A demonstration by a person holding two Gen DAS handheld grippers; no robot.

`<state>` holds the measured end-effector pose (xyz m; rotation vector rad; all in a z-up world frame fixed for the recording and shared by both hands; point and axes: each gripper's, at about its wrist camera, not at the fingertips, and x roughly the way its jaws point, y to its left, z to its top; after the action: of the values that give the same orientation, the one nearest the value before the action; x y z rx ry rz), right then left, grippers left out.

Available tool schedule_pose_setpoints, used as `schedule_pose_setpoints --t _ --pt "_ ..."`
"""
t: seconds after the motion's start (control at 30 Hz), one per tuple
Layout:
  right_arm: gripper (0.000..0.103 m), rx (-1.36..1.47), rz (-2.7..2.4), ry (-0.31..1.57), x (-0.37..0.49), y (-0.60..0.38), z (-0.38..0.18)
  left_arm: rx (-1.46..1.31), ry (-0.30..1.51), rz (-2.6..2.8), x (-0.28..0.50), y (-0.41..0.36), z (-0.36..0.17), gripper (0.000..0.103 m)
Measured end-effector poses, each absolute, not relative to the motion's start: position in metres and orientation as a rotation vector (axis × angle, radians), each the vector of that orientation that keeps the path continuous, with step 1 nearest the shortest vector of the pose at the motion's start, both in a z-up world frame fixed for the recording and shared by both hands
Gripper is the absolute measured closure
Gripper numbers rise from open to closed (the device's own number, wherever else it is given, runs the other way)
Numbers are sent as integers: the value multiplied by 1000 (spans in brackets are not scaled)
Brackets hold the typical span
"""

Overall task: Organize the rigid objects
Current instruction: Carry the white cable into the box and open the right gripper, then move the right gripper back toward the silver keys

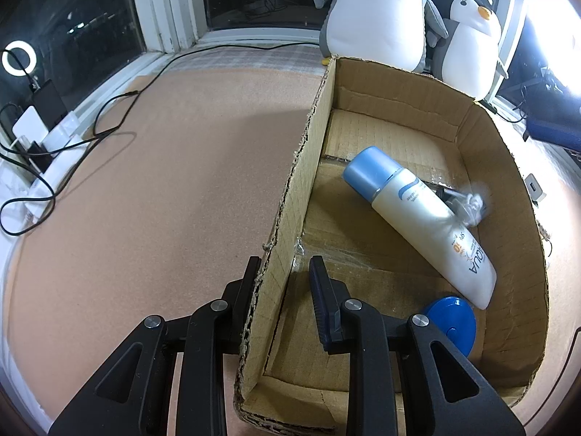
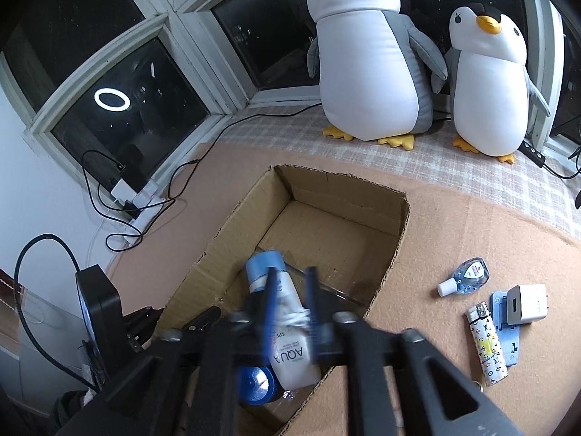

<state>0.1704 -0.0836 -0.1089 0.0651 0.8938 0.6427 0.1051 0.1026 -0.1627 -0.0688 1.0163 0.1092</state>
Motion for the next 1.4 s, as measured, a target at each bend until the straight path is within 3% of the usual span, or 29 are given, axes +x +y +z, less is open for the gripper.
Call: schedule_pose_setpoints --t 0.07,1.07,1.4 --pt "52 64 638 871 169 -85 -106 -67 1016 112 106 102 -163 78" --pt "52 72 444 800 159 -232 -105 -59 1012 124 105 103 -164 78" --pt "52 -6 472 900 136 -226 -135 -64 1015 111 101 104 -164 78"
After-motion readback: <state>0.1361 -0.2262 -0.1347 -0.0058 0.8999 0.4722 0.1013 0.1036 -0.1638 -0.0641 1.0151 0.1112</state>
